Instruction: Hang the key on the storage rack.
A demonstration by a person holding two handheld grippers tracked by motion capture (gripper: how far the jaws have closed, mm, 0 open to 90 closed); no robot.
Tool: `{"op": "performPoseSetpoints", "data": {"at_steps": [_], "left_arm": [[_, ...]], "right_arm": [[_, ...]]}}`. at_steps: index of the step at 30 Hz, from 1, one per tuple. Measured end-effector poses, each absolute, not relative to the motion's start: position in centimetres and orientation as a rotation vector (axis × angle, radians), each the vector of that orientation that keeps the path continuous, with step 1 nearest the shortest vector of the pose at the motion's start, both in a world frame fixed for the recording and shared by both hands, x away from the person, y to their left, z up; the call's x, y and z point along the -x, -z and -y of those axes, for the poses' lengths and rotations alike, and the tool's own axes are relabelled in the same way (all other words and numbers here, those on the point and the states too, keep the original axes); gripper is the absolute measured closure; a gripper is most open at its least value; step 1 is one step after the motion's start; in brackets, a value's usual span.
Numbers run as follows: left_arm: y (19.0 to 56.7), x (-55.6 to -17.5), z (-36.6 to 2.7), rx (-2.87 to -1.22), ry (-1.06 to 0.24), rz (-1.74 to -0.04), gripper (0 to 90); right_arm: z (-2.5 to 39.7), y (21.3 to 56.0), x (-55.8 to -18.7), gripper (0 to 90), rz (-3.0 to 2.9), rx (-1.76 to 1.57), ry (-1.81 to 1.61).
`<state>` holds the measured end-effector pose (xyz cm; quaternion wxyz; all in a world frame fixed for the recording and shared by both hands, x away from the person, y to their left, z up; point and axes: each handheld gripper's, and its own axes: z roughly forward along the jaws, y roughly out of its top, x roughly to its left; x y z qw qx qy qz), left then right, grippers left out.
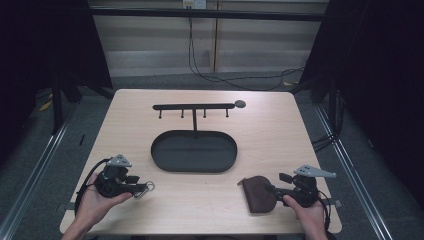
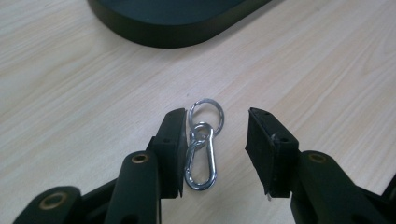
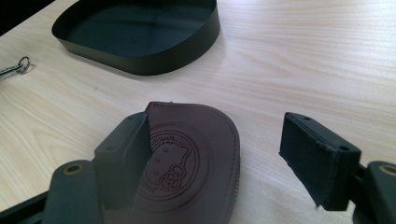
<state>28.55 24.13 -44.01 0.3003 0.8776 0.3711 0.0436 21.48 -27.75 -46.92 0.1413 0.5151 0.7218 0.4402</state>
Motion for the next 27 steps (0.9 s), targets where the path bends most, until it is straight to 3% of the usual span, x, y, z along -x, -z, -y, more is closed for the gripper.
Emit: {"op": "performPoseSetpoints", "data": {"at_steps": [10, 14, 27], "left_arm": [[43.8, -30.5, -22.2, -2.472, -0.117, -0.966, 57.9], [43.8, -31.3, -21.6, -2.534, -0.088, -0.973, 53.9], [44.6, -33.2, -20.5, -2.677, 0.013, -0.912, 58.3]], "right_arm": [[27.8, 46.9, -21.5, 24.4, -2.083, -1.490, -1.273], [27.8, 46.9, -21.4, 24.4, -2.082, -1.485, -1.275], [27.7, 46.8, -21.4, 23.1, -2.076, -1.467, -1.288]]}}
